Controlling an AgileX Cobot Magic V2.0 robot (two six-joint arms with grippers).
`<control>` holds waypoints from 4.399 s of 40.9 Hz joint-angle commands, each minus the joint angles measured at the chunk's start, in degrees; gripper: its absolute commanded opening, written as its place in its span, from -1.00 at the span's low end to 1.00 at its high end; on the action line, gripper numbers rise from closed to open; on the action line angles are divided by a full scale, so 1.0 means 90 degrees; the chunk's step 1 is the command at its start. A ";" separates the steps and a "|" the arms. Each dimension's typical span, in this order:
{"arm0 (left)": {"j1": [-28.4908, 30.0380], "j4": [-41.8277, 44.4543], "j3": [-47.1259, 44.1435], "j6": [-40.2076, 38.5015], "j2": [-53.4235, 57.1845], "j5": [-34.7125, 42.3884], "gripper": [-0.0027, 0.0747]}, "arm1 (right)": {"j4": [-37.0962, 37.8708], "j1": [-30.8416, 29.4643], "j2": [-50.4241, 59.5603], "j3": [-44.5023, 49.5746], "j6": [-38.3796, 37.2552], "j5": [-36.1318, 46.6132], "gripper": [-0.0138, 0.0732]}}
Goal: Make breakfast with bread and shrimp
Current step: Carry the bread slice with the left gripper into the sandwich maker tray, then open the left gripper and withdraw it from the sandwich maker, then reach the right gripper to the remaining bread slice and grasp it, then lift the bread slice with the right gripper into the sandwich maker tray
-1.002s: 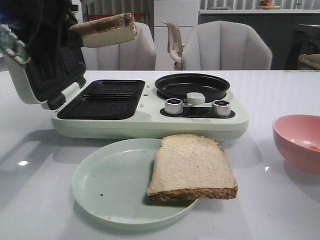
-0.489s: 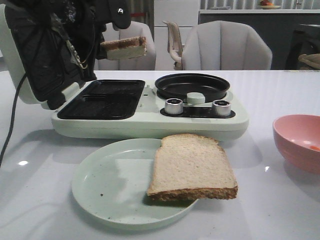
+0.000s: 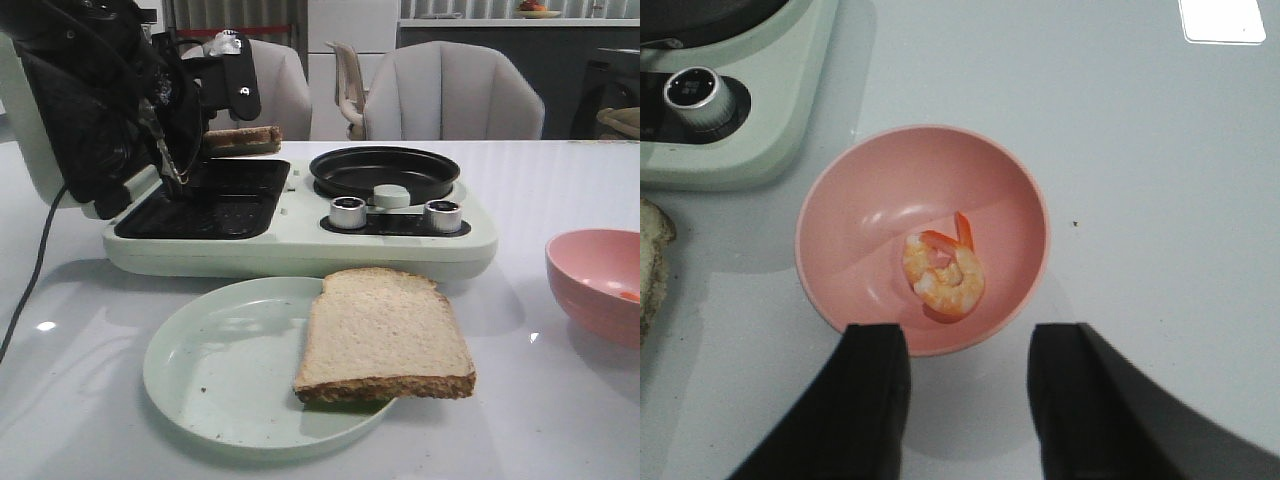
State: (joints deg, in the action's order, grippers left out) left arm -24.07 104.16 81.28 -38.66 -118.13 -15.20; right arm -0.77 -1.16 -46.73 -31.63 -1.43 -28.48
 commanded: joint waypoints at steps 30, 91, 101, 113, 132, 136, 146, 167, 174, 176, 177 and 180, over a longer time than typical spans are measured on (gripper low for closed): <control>0.0054 0.0248 -0.0675 -0.0126 0.1225 -0.0074 0.33 | 0.0047 -0.0033 0.0016 -0.0214 0.0011 0.0442 0.27; -0.2697 -0.9848 -0.3995 0.2293 0.8274 -0.3082 0.33 | -0.1615 0.0270 -0.0134 -0.0214 0.0298 0.0021 0.27; -0.2697 -0.9719 -0.4007 0.2293 0.8234 -0.2869 0.33 | -0.2757 0.1517 -0.1145 -0.0214 0.0774 -0.0131 0.60; -0.2697 -0.9649 -0.4007 0.2293 0.8234 -0.2670 0.33 | -0.3685 0.2244 -0.3035 -0.0624 0.0786 0.0053 0.70; -0.2697 -0.9564 -0.4007 0.2293 0.8234 -0.2670 0.33 | -0.3742 0.2244 -0.5336 -0.2511 0.0998 -0.0527 0.70; -0.2697 -0.9564 -0.4007 0.2293 0.8234 -0.2670 0.33 | -0.3742 0.2244 -0.5594 -0.2802 0.1089 -0.0730 0.64; -0.2697 -0.9564 -0.4007 0.2293 0.8234 -0.2670 0.33 | -0.3742 0.2244 -0.5722 -0.3010 0.1155 -0.0892 0.07; -0.2697 -0.9413 -0.4007 0.2293 0.8234 -0.2670 0.33 | -0.3742 0.2244 -0.5434 -0.3010 0.1162 -0.0881 -0.60; -0.2697 -0.9398 -0.4007 0.2293 0.8234 -0.2670 0.33 | -0.3742 0.2244 -0.4586 -0.3018 0.1230 -0.1177 -0.60; -0.2697 -0.9398 -0.4007 0.2293 0.8234 -0.2670 0.33 | -0.3742 0.2244 -0.4340 -0.3057 0.1250 -0.1253 -0.60; -0.2697 -0.9398 -0.4007 0.2293 0.8234 -0.2670 0.33 | -0.3742 0.2244 -0.4249 -0.3100 0.1259 -0.1306 -0.60; -0.2697 -0.9368 -0.4007 0.2293 0.8234 -0.2670 0.33 | -0.3757 0.2244 -0.4020 -0.3259 0.1258 -0.1299 -0.60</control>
State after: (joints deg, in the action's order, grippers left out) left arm -47.88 18.44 43.75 -17.97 -44.19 -43.25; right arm -33.18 18.95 -87.26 -57.96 9.04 -40.63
